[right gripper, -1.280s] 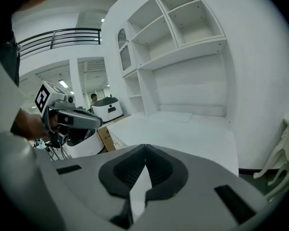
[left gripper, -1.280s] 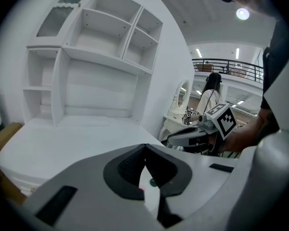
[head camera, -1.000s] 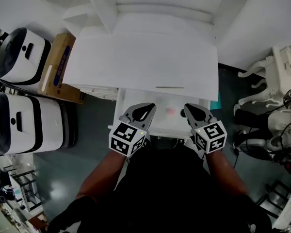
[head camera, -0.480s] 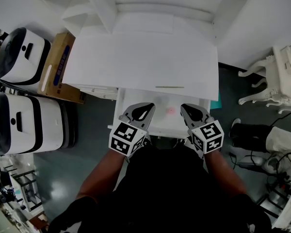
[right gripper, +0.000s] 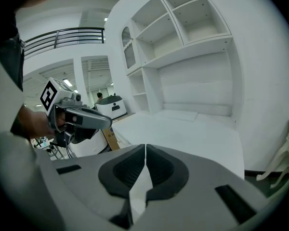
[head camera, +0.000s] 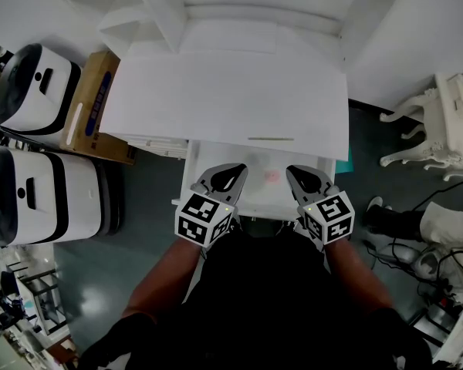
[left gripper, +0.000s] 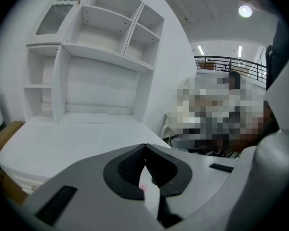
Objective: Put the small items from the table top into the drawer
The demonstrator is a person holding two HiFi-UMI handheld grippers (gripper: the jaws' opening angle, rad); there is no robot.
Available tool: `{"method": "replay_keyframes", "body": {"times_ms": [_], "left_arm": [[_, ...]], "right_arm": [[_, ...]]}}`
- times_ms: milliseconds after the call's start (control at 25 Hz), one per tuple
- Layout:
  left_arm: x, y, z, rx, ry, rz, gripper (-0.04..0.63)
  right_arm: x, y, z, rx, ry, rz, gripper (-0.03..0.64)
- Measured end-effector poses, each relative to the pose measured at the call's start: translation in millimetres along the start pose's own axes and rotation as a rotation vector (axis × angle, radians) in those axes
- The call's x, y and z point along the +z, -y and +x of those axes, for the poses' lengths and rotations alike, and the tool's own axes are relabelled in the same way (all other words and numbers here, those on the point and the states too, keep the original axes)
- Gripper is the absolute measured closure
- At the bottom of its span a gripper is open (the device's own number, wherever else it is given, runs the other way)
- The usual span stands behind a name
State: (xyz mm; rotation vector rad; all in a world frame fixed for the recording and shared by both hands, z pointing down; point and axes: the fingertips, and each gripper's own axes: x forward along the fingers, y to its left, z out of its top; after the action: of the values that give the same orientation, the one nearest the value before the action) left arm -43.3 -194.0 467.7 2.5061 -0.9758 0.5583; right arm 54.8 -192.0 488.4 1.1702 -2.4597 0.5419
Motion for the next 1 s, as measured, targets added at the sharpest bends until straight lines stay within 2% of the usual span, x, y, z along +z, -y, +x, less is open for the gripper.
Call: {"method": "replay_keyframes", "body": {"times_ms": [120,640,1000], "left_arm": [[-4,0,2,-0.004,-0.010,-0.022,0.592],[-12,-2,12,-0.005,-0.032,-0.032,0.592],[-20,-11,15,0.013,-0.054,-0.061,0.592]], "right_arm": [[-1,0,2,0.000,-0.003,-0.005,0.589],[-7,13,14,-0.032,-0.022,-0.038,0.589],[-25,45,45,-0.057,-0.122,-0.168,0.589]]}}
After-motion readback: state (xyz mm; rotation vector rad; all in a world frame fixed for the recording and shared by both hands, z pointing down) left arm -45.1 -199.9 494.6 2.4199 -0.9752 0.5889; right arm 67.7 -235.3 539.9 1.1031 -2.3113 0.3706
